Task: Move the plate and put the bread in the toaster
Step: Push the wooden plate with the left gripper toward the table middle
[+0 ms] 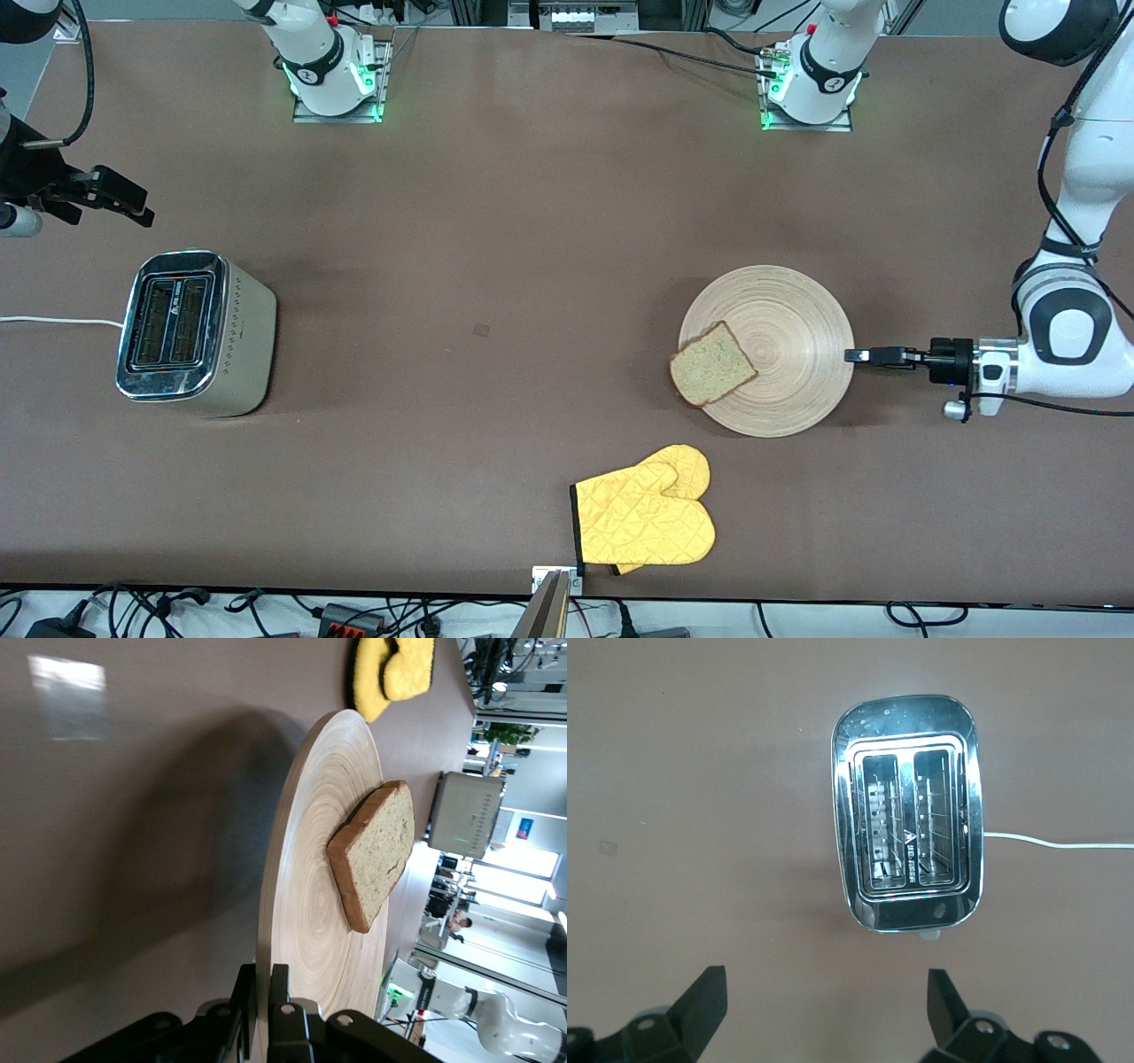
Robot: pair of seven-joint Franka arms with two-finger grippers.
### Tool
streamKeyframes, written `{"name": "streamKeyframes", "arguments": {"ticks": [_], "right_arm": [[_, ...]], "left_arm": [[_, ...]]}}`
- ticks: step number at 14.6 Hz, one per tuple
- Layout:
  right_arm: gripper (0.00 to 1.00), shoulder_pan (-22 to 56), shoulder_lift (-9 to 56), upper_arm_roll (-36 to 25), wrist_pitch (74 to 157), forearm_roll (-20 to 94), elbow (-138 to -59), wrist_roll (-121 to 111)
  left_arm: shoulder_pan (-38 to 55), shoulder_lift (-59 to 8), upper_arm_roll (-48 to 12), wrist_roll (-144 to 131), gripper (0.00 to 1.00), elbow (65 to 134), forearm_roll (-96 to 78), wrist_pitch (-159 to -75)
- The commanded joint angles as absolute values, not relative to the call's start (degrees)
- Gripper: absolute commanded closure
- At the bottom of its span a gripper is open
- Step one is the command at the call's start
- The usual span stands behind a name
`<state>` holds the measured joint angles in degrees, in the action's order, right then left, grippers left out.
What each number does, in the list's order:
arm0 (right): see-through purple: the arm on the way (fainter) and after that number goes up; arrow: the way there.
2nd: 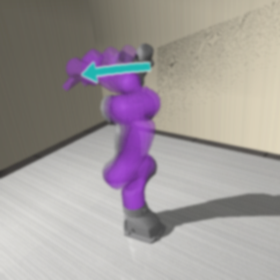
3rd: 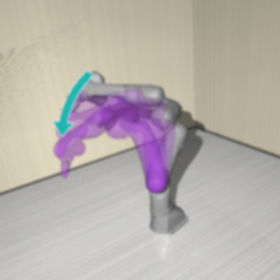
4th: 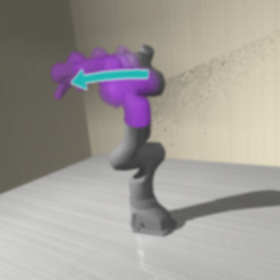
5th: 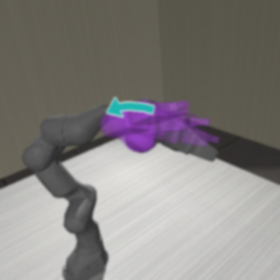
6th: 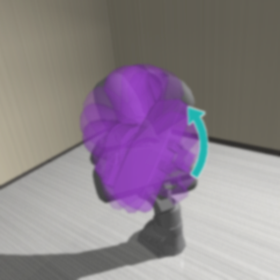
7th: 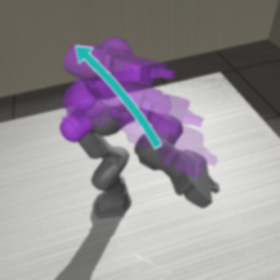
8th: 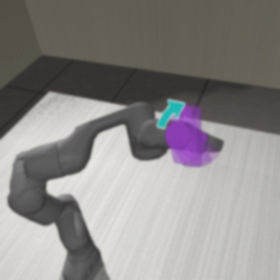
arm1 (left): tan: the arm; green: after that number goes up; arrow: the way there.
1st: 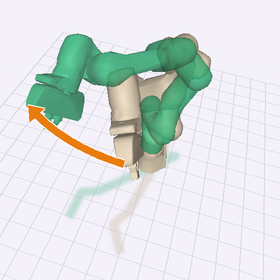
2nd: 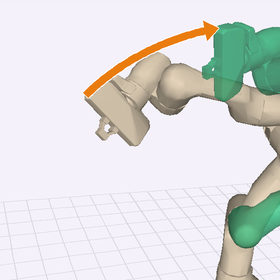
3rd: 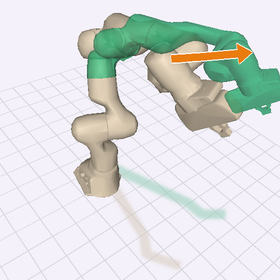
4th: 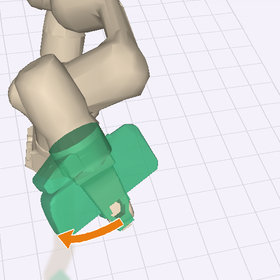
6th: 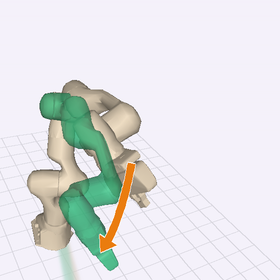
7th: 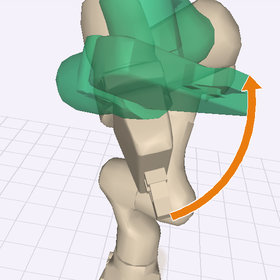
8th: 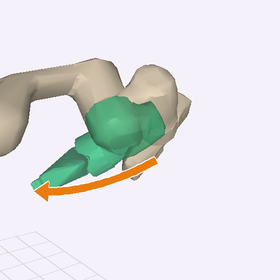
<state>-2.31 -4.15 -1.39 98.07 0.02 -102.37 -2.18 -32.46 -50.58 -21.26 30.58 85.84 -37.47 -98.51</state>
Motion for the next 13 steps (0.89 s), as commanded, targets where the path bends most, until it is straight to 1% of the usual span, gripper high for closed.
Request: {"name": "streamKeyframes", "arguments": {"ticks": [1, 4, 7, 11, 13], "right_arm": [[0.0, -3.08, -5.01, -0.88, 98.7, 0.0, -103.27, -2.81], [0.0, -3.08, -4.92, -0.97, 99.14, 0.0, -103.36, -2.81], [0.0, -3.08, -4.31, -0.97, 99.84, 0.0, -103.36, -2.81], [0.0, -2.29, -0.89, -0.62, 99.58, 0.79, -103.27, -1.93], [0.0, -0.1, 1.22, -0.62, 100.02, 0.88, -103.27, -1.93]], "left_arm": [[-30.34, -51.59, -21.71, 31.29, 0.99, 85.25, -41.29, -95.89], [-25.24, -52.64, -21.71, 31.38, 0.99, 85.08, -43.49, -95.98], [-19.27, -53.7, -21.62, 31.38, 1.0, 84.64, -50.6, -96.5], [-11.8, -54.32, -21.62, 31.99, 1.0, 83.76, -52.64, -103.43], [-8.89, -54.4, -21.62, 32.34, 1.0, 83.58, -55.09, -106.51]]}}
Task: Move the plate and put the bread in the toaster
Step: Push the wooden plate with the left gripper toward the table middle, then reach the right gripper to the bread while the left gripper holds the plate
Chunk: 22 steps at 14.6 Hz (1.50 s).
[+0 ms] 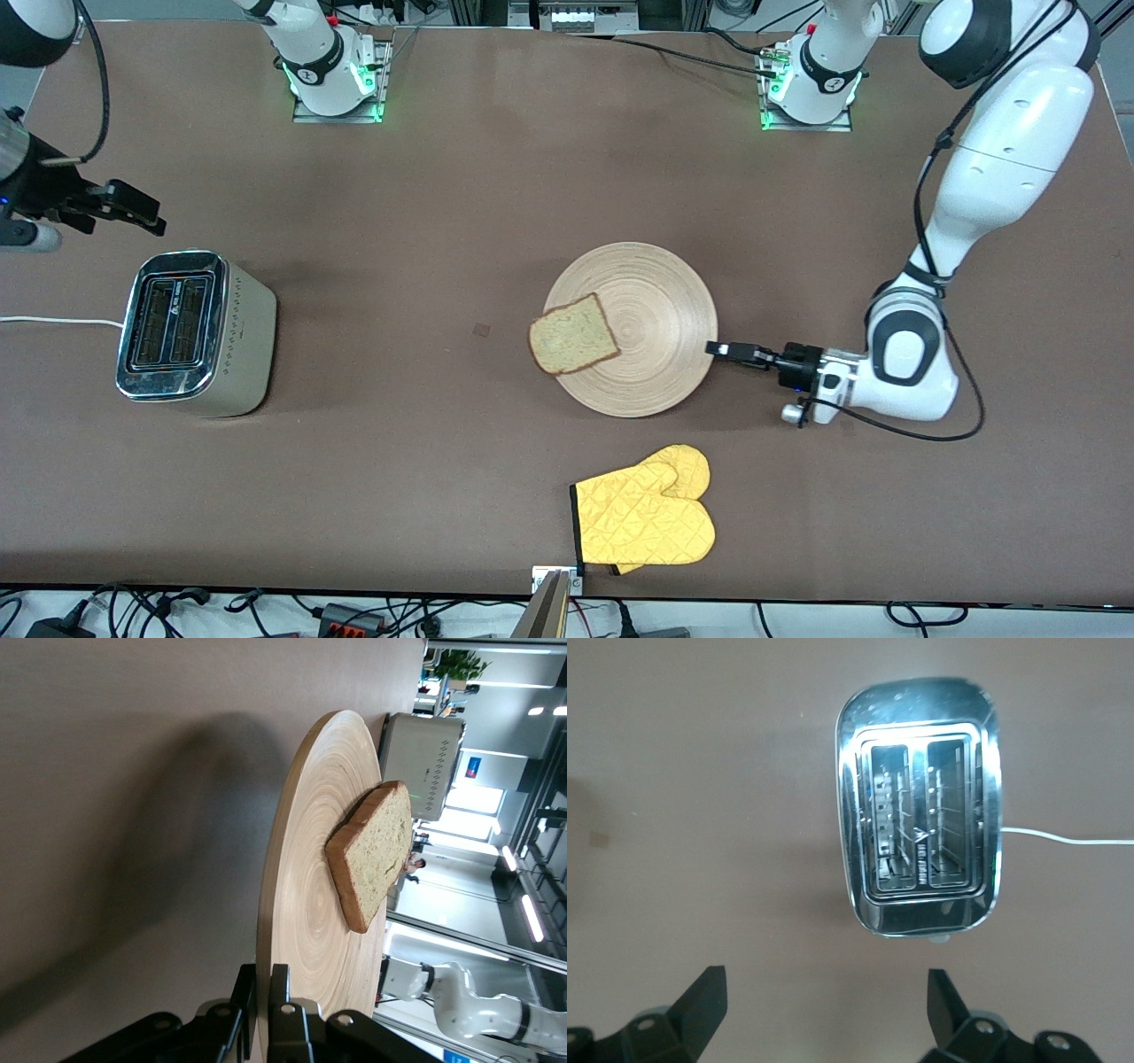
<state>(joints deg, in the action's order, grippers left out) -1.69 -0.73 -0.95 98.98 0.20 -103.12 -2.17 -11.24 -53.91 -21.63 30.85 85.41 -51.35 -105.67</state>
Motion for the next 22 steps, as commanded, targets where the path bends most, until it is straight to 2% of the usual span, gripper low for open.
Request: {"name": "streamKeyframes", "arguments": {"ticks": [1, 4, 6, 15, 17, 20, 22], "right_arm": [[0.0, 0.87, 2.36, -0.62, 100.37, 0.79, -103.18, -1.93], [0.0, 3.86, 6.31, -0.62, 102.12, 1.05, -103.1, -1.85], [0.0, 4.66, 8.95, -0.62, 104.14, 5.77, -103.18, -1.93], [0.0, 11.95, 17.31, -0.62, 109.16, 8.96, -103.18, -0.27], [0.0, 13.79, 18.89, -0.62, 109.95, 8.96, -103.1, -0.18], [0.0, 16.51, 22.49, -0.62, 112.92, 11.15, -102.92, 3.24], [0.0, 18.19, 24.16, -0.62, 115.91, 12.13, -102.66, 5.18]], "left_arm": [[-6.96, -54.49, -21.62, 32.43, 1.0, 83.58, -56.06, -108.26], [-1.95, -55.1, -21.62, 32.43, 1.0, 82.36, -56.42, -112.57], [-0.18, -55.89, -21.62, 32.52, 1.0, 82.27, -56.43, -113.9], [1.84, -61.0, -21.62, 43.59, 0.99, 78.93, -58.71, -113.73], [2.11, -61.0, -21.62, 43.51, 0.94, 78.93, -58.89, -113.82], [1.67, -60.91, -21.45, 41.84, 0.74, 78.93, -58.97, -113.82], [0.62, -60.56, -21.18, 39.56, 0.71, 78.75, -58.8, -113.47]]}}
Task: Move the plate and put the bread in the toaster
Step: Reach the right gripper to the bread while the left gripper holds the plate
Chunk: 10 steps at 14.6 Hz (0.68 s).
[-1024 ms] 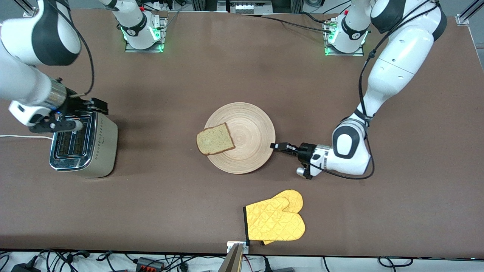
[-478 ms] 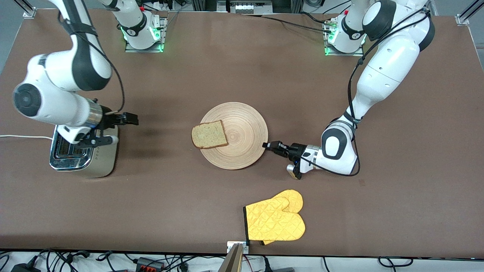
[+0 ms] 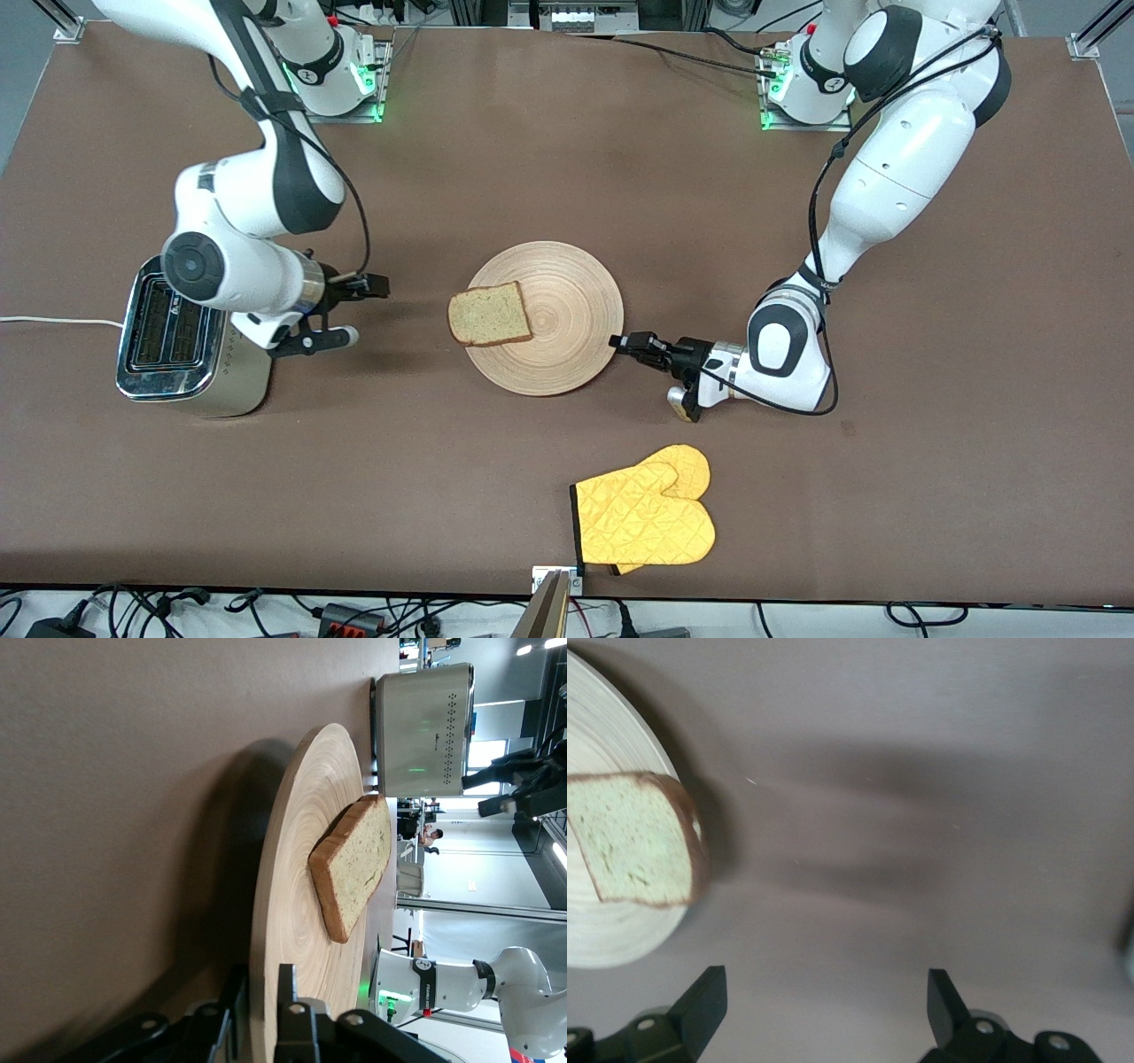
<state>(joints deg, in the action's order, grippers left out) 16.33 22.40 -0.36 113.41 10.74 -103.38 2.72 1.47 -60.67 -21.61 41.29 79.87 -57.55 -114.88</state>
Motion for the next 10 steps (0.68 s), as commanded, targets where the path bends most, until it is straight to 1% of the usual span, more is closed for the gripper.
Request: {"name": "streamKeyframes", "arguments": {"ticks": [1, 4, 7, 8, 10], "right_arm": [[0.0, 18.63, 25.04, -0.62, 117.23, 13.17, -102.66, 5.97], [0.0, 19.42, 27.15, -0.62, 119.7, 20.1, -102.57, 6.07], [0.0, 20.83, 29.08, -0.62, 122.6, 21.88, -102.57, 6.76], [0.0, 20.83, 30.05, -0.62, 123.39, 23.45, -102.39, 8.16], [0.06, 21.09, 31.46, -0.62, 125.06, 25.66, -102.13, 8.61]], "left_arm": [[0.09, -60.38, -21.18, 38.68, 0.71, 78.75, -58.54, -113.38], [-0.79, -60.21, -21.18, 38.23, 0.69, 78.66, -58.1, -113.29], [-1.76, -59.85, -21.01, 38.32, 0.69, 76.21, -54.25, -112.51], [-2.71, -59.77, -21.09, 38.32, 0.69, 75.94, -52.58, -111.11], [-4.12, -59.77, -21.09, 38.32, 0.69, 75.76, -51.94, -108.29]]}}
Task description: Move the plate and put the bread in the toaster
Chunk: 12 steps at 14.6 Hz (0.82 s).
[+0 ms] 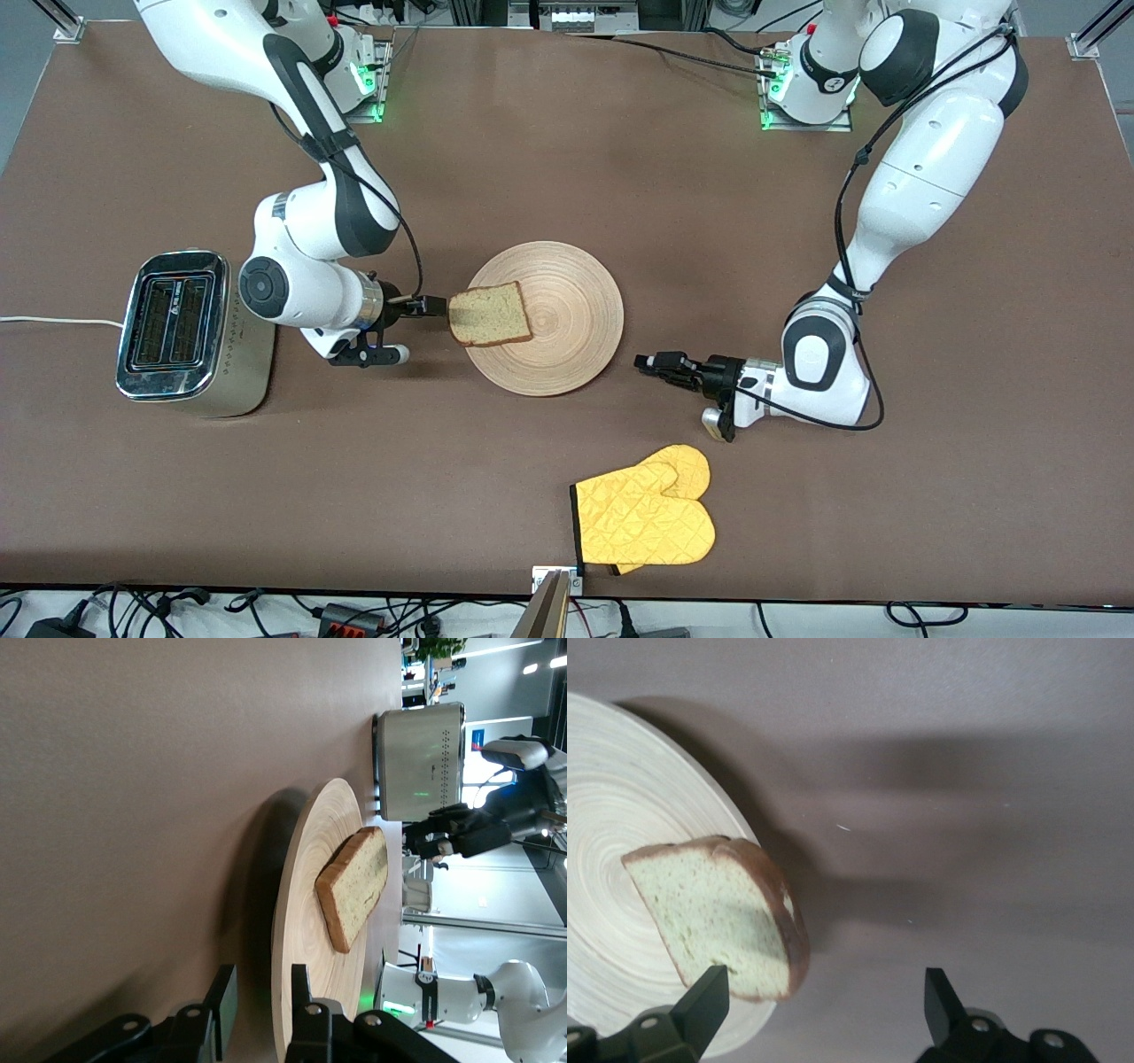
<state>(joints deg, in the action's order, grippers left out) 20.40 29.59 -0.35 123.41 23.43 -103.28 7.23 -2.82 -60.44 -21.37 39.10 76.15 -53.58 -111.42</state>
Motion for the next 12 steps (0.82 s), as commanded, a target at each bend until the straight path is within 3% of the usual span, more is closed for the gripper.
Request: {"name": "streamKeyframes", "arguments": {"ticks": [1, 9, 12], "right_arm": [[0.13, 21.62, 31.9, -0.62, 125.76, 25.75, -101.95, 8.61], [0.19, 23.11, 35.06, -0.62, 126.21, 29.62, -100.02, 8.35], [0.4, 23.12, 35.68, -0.62, 126.21, 29.71, -99.67, 8.61]], "left_arm": [[-5.35, -59.68, -21.09, 38.23, 0.69, 75.76, -51.94, -106.8], [-9.4, -54.85, -20.74, 31.83, 0.69, 74.8, -41.41, -99.34], [-11.33, -54.58, -20.57, 28.31, 0.69, 67.96, -35.88, -90.29]]}}
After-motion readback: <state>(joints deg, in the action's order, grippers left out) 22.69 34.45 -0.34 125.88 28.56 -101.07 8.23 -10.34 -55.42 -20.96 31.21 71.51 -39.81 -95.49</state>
